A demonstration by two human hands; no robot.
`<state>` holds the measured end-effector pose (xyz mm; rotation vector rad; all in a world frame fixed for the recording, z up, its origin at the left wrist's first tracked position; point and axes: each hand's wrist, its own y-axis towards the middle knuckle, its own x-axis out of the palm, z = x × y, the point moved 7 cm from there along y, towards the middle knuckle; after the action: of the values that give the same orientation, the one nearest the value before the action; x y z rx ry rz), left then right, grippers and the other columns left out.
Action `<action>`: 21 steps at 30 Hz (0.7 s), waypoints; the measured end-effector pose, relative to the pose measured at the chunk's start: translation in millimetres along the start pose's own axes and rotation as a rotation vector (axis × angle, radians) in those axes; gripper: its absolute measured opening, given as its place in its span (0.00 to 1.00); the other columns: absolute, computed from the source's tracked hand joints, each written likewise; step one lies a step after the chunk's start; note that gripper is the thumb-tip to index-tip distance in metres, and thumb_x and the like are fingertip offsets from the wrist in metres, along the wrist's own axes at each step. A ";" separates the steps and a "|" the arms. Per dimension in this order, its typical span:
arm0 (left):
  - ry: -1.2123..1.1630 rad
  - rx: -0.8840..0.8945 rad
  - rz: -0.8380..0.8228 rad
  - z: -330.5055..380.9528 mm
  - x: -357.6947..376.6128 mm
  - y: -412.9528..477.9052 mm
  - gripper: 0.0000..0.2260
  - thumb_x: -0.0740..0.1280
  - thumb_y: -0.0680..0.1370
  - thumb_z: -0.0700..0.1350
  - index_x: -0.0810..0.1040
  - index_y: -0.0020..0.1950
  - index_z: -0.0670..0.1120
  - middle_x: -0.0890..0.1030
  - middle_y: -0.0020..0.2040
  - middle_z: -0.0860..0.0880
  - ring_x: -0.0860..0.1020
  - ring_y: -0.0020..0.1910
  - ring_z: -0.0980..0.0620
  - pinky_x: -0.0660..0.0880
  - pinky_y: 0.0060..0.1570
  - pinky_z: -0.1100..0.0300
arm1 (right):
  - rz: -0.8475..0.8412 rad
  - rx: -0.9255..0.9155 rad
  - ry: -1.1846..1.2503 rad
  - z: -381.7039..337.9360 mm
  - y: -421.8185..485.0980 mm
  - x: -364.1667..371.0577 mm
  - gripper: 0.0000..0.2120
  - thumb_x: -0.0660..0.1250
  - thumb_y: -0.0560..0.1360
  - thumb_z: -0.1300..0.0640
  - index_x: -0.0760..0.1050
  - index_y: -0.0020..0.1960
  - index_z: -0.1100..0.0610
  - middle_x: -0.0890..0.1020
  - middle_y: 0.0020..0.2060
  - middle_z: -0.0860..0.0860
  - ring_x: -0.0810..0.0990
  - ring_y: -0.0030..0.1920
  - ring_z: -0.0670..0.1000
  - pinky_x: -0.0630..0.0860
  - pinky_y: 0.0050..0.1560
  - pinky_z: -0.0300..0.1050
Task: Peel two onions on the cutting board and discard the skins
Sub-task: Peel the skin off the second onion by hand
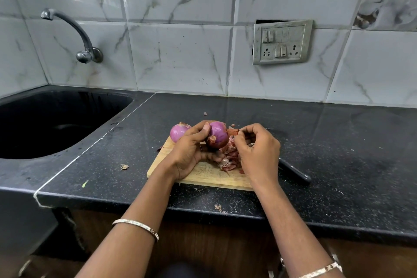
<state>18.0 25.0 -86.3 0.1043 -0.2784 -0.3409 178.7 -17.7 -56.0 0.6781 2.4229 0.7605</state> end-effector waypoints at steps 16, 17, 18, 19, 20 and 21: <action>-0.082 -0.060 0.065 -1.7 -3.4 -2.8 0.18 0.55 0.86 0.49 0.78 0.61 0.38 0.83 0.43 0.40 0.74 0.26 0.50 0.69 0.21 0.62 | 0.126 0.171 -0.024 18.8 1.6 -11.4 0.06 0.72 0.76 0.56 0.79 0.42 0.56 0.81 0.37 0.48 0.80 0.40 0.49 0.77 0.42 0.47; -0.084 -0.065 0.074 -2.6 -4.6 -2.2 0.18 0.55 0.86 0.50 0.79 0.61 0.39 0.82 0.43 0.40 0.73 0.27 0.50 0.69 0.21 0.62 | 0.118 0.170 -0.025 17.9 1.3 -11.0 0.06 0.73 0.76 0.55 0.79 0.43 0.55 0.81 0.38 0.47 0.80 0.41 0.49 0.78 0.43 0.48; -0.084 -0.070 0.077 -3.4 -5.2 -1.9 0.18 0.56 0.86 0.50 0.79 0.61 0.39 0.82 0.44 0.40 0.73 0.28 0.49 0.69 0.22 0.62 | 0.099 0.162 -0.025 16.7 1.2 -9.6 0.05 0.73 0.75 0.54 0.80 0.44 0.54 0.82 0.39 0.46 0.81 0.42 0.48 0.79 0.45 0.48; -0.080 -0.071 0.076 -4.1 -5.8 -1.3 0.18 0.56 0.85 0.51 0.80 0.60 0.40 0.83 0.44 0.40 0.72 0.29 0.49 0.68 0.23 0.61 | 0.072 0.140 -0.016 13.4 1.2 -7.2 0.04 0.74 0.74 0.53 0.80 0.46 0.52 0.82 0.41 0.45 0.82 0.44 0.48 0.79 0.48 0.49; -0.073 -0.071 0.072 -4.6 -6.3 -0.8 0.18 0.56 0.85 0.51 0.80 0.59 0.41 0.83 0.44 0.41 0.72 0.29 0.49 0.68 0.24 0.61 | 0.040 0.107 0.002 8.5 0.7 -4.6 0.05 0.74 0.74 0.54 0.81 0.49 0.51 0.83 0.43 0.44 0.82 0.47 0.48 0.80 0.51 0.51; -0.063 -0.070 0.067 -3.8 -5.3 -1.5 0.17 0.56 0.85 0.51 0.81 0.59 0.42 0.83 0.43 0.41 0.73 0.29 0.49 0.68 0.24 0.61 | 0.012 0.067 0.030 3.6 0.1 -2.1 0.08 0.74 0.73 0.54 0.81 0.51 0.50 0.83 0.45 0.43 0.82 0.49 0.48 0.80 0.53 0.53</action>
<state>13.9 25.7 -91.5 0.0156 -0.3314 -0.2876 182.4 -17.5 -57.8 0.7130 2.4828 0.7014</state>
